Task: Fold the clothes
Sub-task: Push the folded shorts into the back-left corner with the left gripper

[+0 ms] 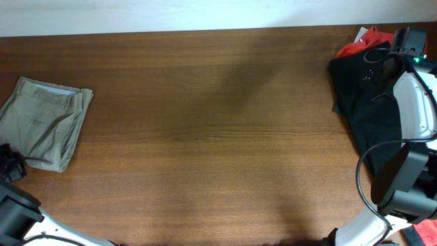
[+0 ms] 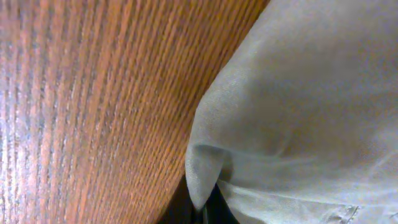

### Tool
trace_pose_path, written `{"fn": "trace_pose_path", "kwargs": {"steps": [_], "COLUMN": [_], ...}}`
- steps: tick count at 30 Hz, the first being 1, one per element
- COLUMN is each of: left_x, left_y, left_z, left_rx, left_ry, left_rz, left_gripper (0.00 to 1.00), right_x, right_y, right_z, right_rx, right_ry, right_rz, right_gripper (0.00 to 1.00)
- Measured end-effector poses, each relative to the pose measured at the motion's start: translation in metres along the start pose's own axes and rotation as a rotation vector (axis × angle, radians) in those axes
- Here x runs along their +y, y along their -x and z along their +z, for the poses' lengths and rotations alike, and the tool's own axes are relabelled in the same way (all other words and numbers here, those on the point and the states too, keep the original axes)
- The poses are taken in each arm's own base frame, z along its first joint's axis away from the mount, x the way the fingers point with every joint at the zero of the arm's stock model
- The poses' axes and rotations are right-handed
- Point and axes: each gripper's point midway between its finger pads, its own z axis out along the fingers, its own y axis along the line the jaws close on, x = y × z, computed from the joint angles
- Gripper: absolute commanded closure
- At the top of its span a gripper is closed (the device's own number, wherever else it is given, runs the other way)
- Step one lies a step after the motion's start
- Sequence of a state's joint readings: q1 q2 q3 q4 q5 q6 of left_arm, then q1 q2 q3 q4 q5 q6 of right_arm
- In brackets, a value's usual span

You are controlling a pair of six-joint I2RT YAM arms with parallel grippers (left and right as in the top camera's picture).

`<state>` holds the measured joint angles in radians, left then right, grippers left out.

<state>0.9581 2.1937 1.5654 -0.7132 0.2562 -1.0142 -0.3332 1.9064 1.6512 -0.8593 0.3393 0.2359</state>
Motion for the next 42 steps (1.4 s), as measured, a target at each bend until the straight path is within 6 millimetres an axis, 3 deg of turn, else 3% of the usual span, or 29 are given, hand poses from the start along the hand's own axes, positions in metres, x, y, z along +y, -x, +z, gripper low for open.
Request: {"fn": "trace_pose_path", "kwargs": {"steps": [2, 4, 7, 10, 12, 18, 24, 29, 38, 41, 42], "left_x": [-0.006, -0.028, -0.077, -0.112, -0.124, -0.152, -0.16, -0.164, -0.174, -0.176, -0.178], "left_y": [0.0, -0.005, -0.041, -0.083, -0.097, -0.11, -0.107, -0.09, -0.096, -0.102, -0.104], "left_z": [0.001, 0.01, 0.032, 0.047, 0.05, 0.058, 0.058, 0.058, 0.062, 0.062, 0.062], "left_rx": [-0.032, -0.098, -0.128, -0.121, -0.125, -0.175, -0.274, -0.403, -0.472, -0.47, -0.467], "left_ry": [-0.002, -0.039, -0.126, -0.216, -0.254, -0.366, -0.369, -0.339, -0.354, -0.364, -0.37], "left_rz": [0.022, 0.076, 0.133, 0.188, 0.21, 0.351, 0.54, 0.673, 0.712, 0.724, 0.73], "left_gripper": [0.99, 0.99, 0.99, 0.99, 0.98, 0.99, 0.98, 0.92, 0.91, 0.74, 0.57], "right_x": [0.0, 0.0, 0.0, 0.0, 0.0, 0.0, 0.0, 0.0, 0.0, 0.0, 0.0], "right_y": [0.0, 0.0, 0.0, 0.0, 0.0, 0.0, 0.0, 0.0, 0.0, 0.0, 0.0], "right_z": [0.0, 0.0, 0.0, 0.0, 0.0, 0.0, 0.0, 0.0, 0.0, 0.0, 0.0], "right_rx": [0.0, 0.0, -0.001, 0.0, 0.0, 0.0, 0.0, 0.0, 0.0, 0.0, 0.0], "right_ry": [0.0, 0.0, 0.0, 0.0, 0.0, 0.0, 0.0, 0.0, 0.0, 0.0, 0.0], "right_rz": [0.0, 0.0, 0.0, 0.0, 0.0, 0.0, 0.0, 0.0, 0.0, 0.0, -0.001], "right_gripper": [0.01, 0.01, 0.01, 0.01, 0.01, 0.01, 0.01, 0.01, 0.01, 0.01, 0.01]}}
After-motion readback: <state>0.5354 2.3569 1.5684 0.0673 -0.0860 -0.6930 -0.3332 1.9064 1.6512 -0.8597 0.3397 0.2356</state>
